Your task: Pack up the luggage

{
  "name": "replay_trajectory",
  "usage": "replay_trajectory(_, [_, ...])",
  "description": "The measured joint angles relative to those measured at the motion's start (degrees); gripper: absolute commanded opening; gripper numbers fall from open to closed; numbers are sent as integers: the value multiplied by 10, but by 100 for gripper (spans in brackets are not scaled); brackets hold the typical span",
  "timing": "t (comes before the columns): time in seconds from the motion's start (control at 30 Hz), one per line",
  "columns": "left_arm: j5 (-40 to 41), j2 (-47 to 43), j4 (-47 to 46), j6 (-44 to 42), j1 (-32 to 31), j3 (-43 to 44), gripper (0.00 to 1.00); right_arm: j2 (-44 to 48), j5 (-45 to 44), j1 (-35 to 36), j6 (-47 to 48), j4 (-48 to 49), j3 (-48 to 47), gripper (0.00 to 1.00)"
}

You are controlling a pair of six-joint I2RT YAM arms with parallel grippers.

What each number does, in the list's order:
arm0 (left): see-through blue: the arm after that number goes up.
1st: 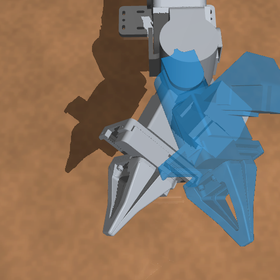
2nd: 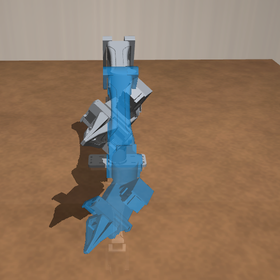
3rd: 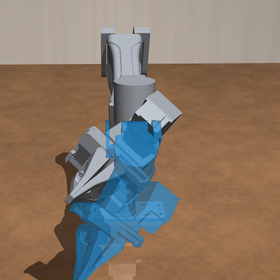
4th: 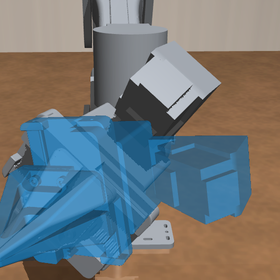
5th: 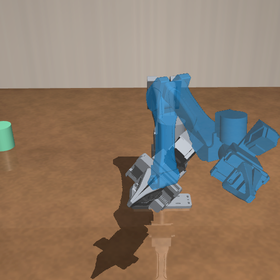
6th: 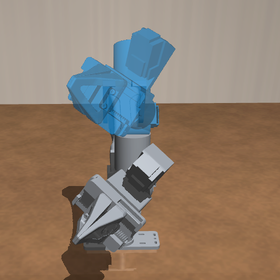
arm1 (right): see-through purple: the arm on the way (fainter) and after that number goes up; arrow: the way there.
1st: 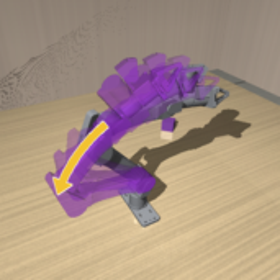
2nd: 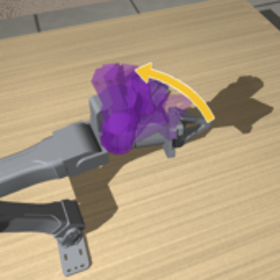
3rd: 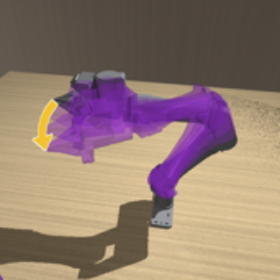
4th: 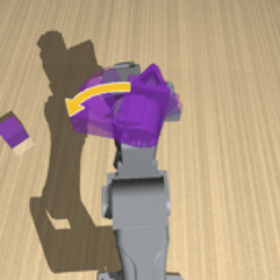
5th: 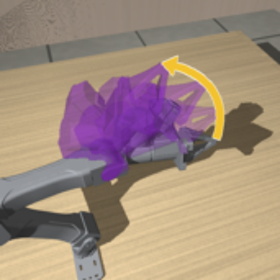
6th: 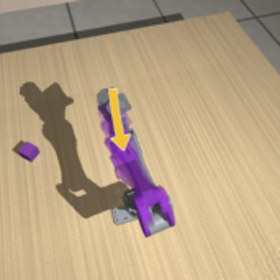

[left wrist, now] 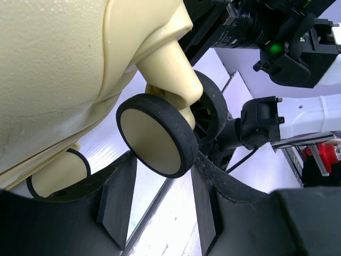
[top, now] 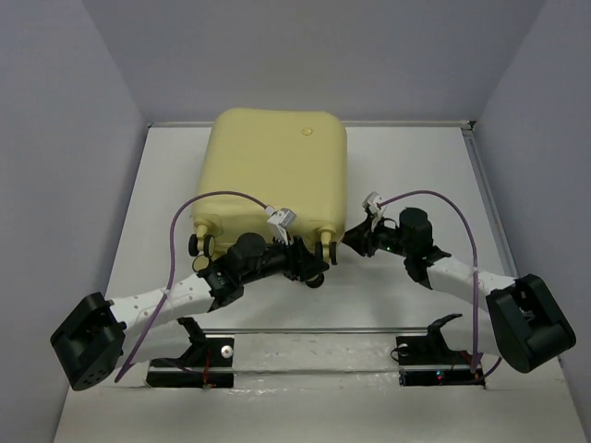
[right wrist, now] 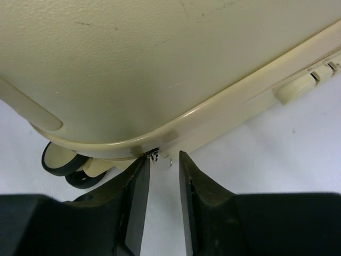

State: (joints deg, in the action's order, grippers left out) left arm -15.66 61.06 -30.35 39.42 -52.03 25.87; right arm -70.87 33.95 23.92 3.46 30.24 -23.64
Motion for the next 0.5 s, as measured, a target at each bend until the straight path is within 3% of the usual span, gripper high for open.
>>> replay_trajectory(0.1, [0, 0, 1, 0, 0, 0, 53, -6, 21, -2, -2, 7, -1, 19])
replay_trajectory(0.17, [0, 0, 2, 0, 0, 0, 53, -11, 33, -3, -8, 17, 0, 7])
replay_trajectory(0.5, [1, 1, 16, -5, 0, 11, 53, -13, -6, 2, -94, 100, 40, 7])
